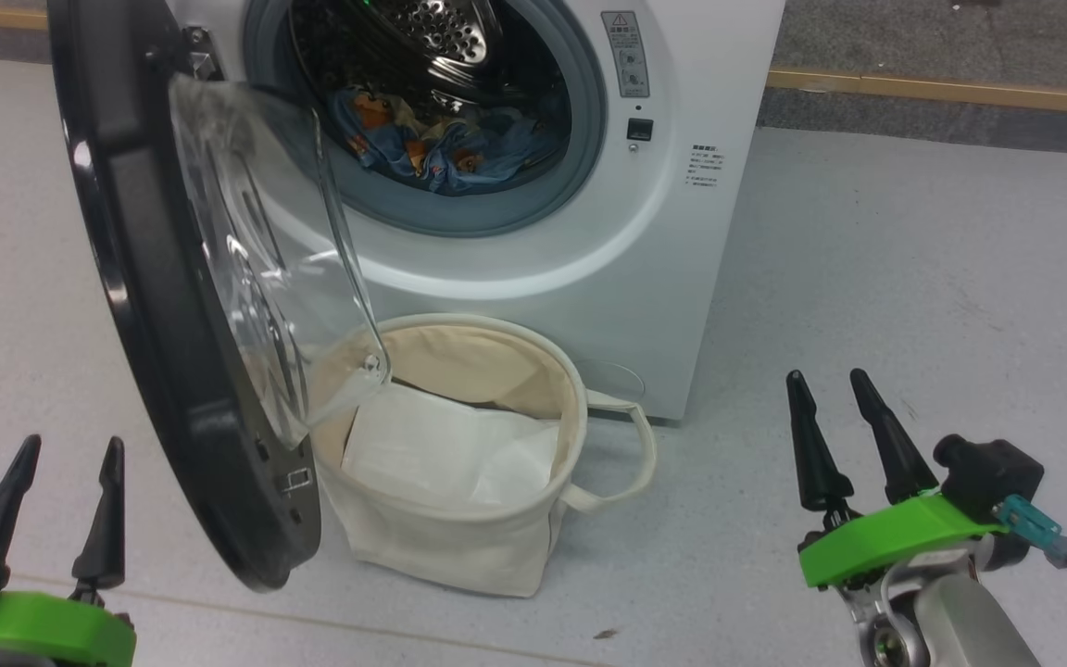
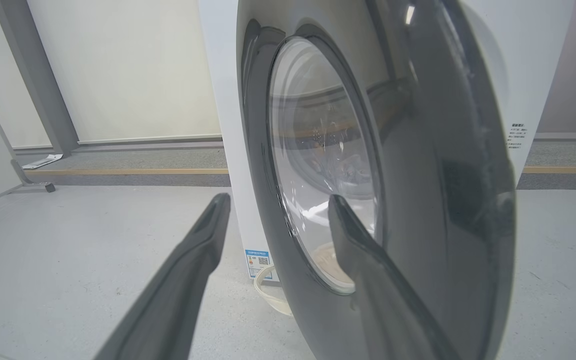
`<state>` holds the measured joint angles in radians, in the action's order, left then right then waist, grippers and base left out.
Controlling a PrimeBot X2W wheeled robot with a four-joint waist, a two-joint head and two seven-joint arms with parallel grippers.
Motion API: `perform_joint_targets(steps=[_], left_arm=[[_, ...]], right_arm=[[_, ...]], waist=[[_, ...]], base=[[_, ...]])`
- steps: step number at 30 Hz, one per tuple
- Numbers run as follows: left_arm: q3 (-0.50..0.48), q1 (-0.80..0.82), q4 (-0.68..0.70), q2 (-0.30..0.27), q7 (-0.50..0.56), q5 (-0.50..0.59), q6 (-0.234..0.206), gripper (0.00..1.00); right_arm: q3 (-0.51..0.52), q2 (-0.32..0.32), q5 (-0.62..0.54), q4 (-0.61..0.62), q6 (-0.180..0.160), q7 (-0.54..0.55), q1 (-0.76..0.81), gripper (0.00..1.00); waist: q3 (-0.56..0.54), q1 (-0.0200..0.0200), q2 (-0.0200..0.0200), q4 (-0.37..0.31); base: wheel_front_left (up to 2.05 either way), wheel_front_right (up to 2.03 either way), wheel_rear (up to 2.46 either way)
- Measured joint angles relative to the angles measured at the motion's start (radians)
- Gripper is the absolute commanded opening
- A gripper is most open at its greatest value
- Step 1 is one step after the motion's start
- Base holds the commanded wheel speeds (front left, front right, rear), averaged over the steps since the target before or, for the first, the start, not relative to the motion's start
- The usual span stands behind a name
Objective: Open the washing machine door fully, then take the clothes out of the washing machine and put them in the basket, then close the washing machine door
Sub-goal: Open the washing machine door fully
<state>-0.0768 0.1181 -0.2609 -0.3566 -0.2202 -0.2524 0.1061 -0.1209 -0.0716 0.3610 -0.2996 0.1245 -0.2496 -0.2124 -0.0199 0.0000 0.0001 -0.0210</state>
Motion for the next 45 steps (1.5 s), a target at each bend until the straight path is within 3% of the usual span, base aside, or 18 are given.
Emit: perform_joint_targets(steps=[39, 40, 41, 42, 45], left_arm=[[0.045, 0.001, -0.053, -0.003, -0.003, -0.095, 0.009, 1.0], [0.041, 0.002, -0.054, -0.001, -0.006, -0.11, 0.01, 0.82], [0.036, 0.002, -0.054, 0.001, -0.009, -0.127, 0.01, 0.06], [0.03, 0.003, -0.055, 0.001, -0.01, -0.14, 0.01, 0.0], [0.009, 0.021, -0.049, 0.007, -0.012, -0.186, 0.01, 0.0]], right_arm=[[0.005, 0.01, -0.027, -0.049, 0.0, 0.0, -0.004, 1.0], [0.005, 0.01, -0.027, -0.051, 0.0, 0.0, -0.004, 1.0], [0.005, 0.01, -0.027, -0.054, 0.0, 0.0, -0.004, 1.0], [0.005, 0.01, -0.027, -0.058, 0.0, 0.0, -0.004, 1.0], [0.017, 0.01, -0.027, -0.06, 0.0, 0.0, -0.004, 1.0]], waist=[[-0.011, 0.0, 0.0, 0.023], [-0.011, 0.0, 0.0, 0.024], [-0.011, 0.0, 0.0, 0.025], [-0.011, 0.0001, 0.0, 0.026], [-0.01, 0.0, 0.0, 0.037]], base=[[0.0, 0.0, 0.0], [0.0, 0.0, 0.0], [0.0, 0.0, 0.0], [0.0, 0.0, 0.0], [0.0, 0.0, 0.0]])
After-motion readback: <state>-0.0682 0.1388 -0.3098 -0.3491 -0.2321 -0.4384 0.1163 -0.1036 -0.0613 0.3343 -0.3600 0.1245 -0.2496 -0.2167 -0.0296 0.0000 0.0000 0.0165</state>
